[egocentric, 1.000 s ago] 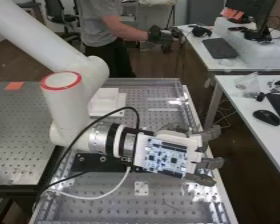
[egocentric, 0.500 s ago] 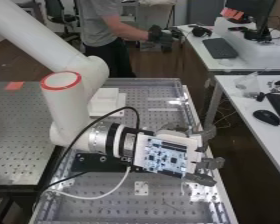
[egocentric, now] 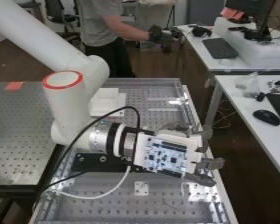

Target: Grab the chopstick and place it in the clear container

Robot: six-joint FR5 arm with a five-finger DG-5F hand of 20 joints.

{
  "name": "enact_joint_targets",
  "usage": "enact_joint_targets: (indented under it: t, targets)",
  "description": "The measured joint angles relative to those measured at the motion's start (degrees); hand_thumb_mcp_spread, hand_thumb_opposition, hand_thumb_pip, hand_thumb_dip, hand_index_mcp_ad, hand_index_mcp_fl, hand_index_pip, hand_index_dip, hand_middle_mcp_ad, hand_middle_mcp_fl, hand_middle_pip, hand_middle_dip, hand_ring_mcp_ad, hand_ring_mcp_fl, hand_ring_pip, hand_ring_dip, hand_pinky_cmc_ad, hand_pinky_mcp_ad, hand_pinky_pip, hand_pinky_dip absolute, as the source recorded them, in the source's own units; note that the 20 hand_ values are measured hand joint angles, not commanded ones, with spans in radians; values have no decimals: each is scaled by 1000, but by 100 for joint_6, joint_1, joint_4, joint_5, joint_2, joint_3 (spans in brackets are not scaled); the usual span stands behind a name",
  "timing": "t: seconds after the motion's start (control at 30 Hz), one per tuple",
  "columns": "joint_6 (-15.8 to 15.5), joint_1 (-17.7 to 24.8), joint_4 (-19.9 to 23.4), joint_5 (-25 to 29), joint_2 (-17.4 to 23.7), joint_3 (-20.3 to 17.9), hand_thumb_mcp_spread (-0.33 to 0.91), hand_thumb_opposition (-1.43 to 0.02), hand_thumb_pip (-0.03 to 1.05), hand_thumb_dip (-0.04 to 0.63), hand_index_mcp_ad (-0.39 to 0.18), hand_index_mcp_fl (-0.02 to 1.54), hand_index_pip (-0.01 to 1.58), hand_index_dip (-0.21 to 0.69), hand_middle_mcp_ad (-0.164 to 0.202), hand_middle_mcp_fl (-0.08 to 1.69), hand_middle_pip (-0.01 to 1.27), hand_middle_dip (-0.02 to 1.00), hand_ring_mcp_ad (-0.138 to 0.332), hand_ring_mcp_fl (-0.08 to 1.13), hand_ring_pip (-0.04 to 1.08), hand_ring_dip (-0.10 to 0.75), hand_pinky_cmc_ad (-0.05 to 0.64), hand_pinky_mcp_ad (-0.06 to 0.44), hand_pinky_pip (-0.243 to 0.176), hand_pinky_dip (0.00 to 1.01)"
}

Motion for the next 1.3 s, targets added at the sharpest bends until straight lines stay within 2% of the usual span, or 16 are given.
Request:
enact_joint_targets:
  t: [0.03, 0.33, 0.67, 0.73, 0.83, 0.97, 1.13, 1.3]
  targets:
    - [0, 0, -1, 9, 0, 0, 607, -929, 440, 405, -255, 923, 639, 391, 45, 1051, 145, 770, 68, 372, 106, 424, 412, 326, -12, 143]
    - [-13, 15, 1, 90, -19, 8, 642, -990, 426, 372, -328, 908, 728, 401, 42, 1080, 145, 770, 68, 379, 110, 421, 412, 326, -12, 143]
    - [-59, 39, 65, 93, -184, 141, 688, -988, 379, 370, -330, 956, 744, 433, 40, 1127, 145, 785, 61, 405, 112, 421, 412, 328, -12, 143]
    - [-63, 47, 46, 95, -213, 197, 689, -988, 379, 370, -330, 974, 707, 443, 44, 1126, 143, 785, 59, 426, 112, 424, 412, 328, -12, 143]
    - [-75, 47, 40, 61, -222, 209, 677, -976, 363, 368, -328, 867, 576, 443, 44, 1127, 143, 784, 59, 426, 113, 429, 414, 328, -12, 145]
    - [-83, 43, 35, 43, -227, 217, 642, -946, 361, 368, -328, 810, 494, 435, 40, 1126, 140, 785, 51, 424, 113, 429, 414, 330, -12, 147]
    - [-102, 34, -10, 31, -230, 258, 607, -929, 415, 368, -316, 742, 466, 408, 44, 1112, 140, 785, 51, 422, 113, 429, 414, 328, -12, 148]
    - [-143, -9, -59, 8, -221, 290, 595, -913, 424, 368, -290, 742, 463, 393, 44, 1077, 140, 785, 51, 421, 113, 429, 414, 328, -14, 148]
